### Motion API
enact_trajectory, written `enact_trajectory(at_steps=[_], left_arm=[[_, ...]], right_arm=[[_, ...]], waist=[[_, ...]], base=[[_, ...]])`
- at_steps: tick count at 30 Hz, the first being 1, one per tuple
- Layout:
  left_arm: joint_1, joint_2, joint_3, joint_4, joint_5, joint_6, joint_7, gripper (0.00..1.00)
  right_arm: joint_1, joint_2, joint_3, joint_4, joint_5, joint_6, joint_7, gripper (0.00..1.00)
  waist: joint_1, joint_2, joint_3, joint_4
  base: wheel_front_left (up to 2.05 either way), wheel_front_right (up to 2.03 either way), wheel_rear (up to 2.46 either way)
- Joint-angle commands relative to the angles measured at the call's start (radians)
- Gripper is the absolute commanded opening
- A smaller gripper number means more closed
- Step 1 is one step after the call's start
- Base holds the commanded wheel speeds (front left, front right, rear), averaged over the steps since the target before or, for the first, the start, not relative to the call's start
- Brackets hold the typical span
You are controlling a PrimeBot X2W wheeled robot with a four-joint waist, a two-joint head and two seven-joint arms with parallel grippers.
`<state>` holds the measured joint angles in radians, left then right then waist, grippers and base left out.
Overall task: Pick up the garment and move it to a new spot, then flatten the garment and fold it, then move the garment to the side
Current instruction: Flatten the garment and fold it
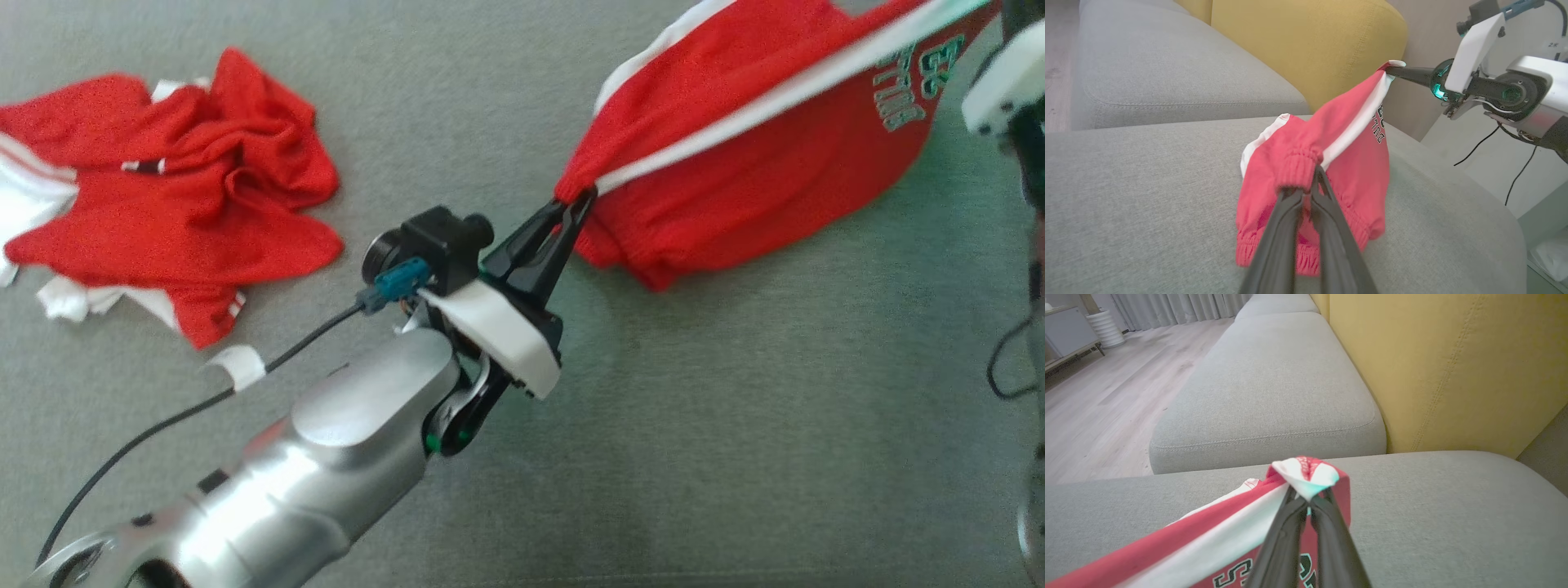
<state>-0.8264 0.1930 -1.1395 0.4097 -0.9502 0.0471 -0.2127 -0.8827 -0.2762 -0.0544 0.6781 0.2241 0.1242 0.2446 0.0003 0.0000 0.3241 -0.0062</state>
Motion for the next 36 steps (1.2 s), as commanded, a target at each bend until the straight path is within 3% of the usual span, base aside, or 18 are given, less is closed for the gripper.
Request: enact_trajectory(at_steps=[1,11,24,25,26,27,31,32,34,35,36], left_arm=[[-0.051,-0.005,0.037,-0.009,0.009,-0.009,-0.012,0.0],[-0.095,-0.065,0.027,0.057,0.021,-0.054,-0.023,0.0],[-0.119,-0.104,0.027,0.104,0.036,-0.086,-0.038,0.0],[-0.12,-0.106,0.027,0.106,0.036,-0.087,-0.039,0.0],[-0.121,-0.108,0.027,0.109,0.037,-0.088,-0.04,0.0],[-0.122,-0.11,0.027,0.111,0.038,-0.089,-0.04,0.0],[-0.123,-0.115,0.029,0.124,0.038,-0.095,-0.042,0.02],[-0.122,-0.116,0.029,0.128,0.037,-0.096,-0.042,0.21],[-0.119,-0.117,0.029,0.137,0.035,-0.098,-0.043,0.84],[-0.119,-0.117,0.029,0.137,0.035,-0.098,-0.043,0.84],[-0.116,-0.118,0.028,0.14,0.035,-0.1,-0.043,1.0]], right_arm=[[-0.062,0.013,0.001,-0.006,-0.029,0.007,-0.013,0.0],[-0.222,0.031,-0.005,0.195,-0.194,0.007,-0.07,0.0],[-0.334,0.035,-0.07,0.355,-0.313,0.007,-0.14,0.0],[-0.338,0.034,-0.077,0.363,-0.321,0.007,-0.144,0.15],[-0.343,0.034,-0.084,0.37,-0.33,0.007,-0.15,0.81],[-0.346,0.034,-0.091,0.379,-0.338,0.007,-0.152,1.0],[-0.357,0.037,-0.118,0.402,-0.372,0.007,-0.174,1.0],[-0.359,0.038,-0.127,0.407,-0.38,0.007,-0.181,1.0],[-0.359,0.042,-0.147,0.416,-0.391,0.007,-0.194,1.0],[-0.359,0.042,-0.147,0.416,-0.391,0.007,-0.194,1.0],[-0.358,0.043,-0.156,0.421,-0.396,0.007,-0.201,1.0]], waist=[[-0.0003,0.0,0.042,0.041],[-0.0003,0.0,0.112,0.1],[-0.0003,0.0,0.165,0.14],[-0.0003,0.0,0.167,0.142],[-0.0003,0.0,0.168,0.143],[-0.0003,0.0,0.169,0.144],[-0.0003,0.0,0.169,0.147],[-0.0003,0.0,0.167,0.147],[-0.0003,0.0,0.159,0.147],[-0.0003,0.0,0.159,0.147],[-0.0003,0.0,0.153,0.146]], base=[[0.0,0.0,0.0],[0.0,0.0,0.0],[0.0,0.0,0.0],[0.0,0.0,0.0],[0.0,0.0,0.0],[0.0,0.0,0.0],[0.0,0.0,0.0],[0.0,0.0,0.0],[0.0,0.0,0.0],[0.0,0.0,0.0],[0.0,0.0,0.0]])
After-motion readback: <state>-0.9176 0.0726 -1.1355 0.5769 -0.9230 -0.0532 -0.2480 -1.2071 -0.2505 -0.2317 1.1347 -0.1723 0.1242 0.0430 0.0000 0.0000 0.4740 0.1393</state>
